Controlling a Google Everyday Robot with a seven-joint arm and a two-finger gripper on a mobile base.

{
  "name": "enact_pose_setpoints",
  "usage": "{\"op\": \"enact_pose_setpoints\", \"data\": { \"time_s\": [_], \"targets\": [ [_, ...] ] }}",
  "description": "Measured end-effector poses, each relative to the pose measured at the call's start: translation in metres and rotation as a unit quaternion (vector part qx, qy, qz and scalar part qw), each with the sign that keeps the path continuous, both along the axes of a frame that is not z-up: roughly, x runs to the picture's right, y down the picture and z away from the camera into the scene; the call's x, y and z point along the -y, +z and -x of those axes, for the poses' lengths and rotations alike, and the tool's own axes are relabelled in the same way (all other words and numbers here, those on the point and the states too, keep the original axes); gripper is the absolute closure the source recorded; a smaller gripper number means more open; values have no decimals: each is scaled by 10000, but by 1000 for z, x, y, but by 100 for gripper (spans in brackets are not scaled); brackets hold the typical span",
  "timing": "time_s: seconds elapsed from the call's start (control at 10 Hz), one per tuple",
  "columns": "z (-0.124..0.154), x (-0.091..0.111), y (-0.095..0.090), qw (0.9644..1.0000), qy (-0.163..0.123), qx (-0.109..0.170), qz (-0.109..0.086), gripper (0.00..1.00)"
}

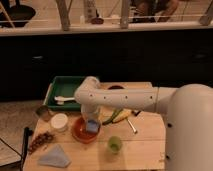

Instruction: Wipe red bowl with sponge

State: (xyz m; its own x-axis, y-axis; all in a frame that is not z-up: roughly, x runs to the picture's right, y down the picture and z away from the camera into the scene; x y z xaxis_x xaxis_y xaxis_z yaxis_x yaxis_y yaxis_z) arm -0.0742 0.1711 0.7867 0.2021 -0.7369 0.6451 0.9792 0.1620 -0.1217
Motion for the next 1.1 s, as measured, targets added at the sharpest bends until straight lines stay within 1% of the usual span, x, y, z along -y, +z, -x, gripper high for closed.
{"op": "enact_pose_setpoints", "data": {
  "time_s": [0.1, 0.2, 0.3, 0.5, 0.6, 0.8, 0.9, 1.0, 1.1],
  "targets": [
    [6, 7, 3, 10000, -33, -6, -14, 100],
    [20, 15, 6, 9999, -117, 10, -22, 100],
    [35, 19, 7, 9997, -233, 51, -17, 100],
    [63, 18, 7, 9985, -504, 191, 5, 100],
    [71, 14, 5, 9975, -655, 269, 28, 100],
    [76, 2, 1, 9960, -817, 358, 87, 100],
    [73, -13, -5, 9950, -909, 392, 140, 100],
    [72, -23, -8, 9950, -871, 457, 143, 100],
    [62, -32, -13, 9952, -844, 474, 157, 100]
  ]
}}
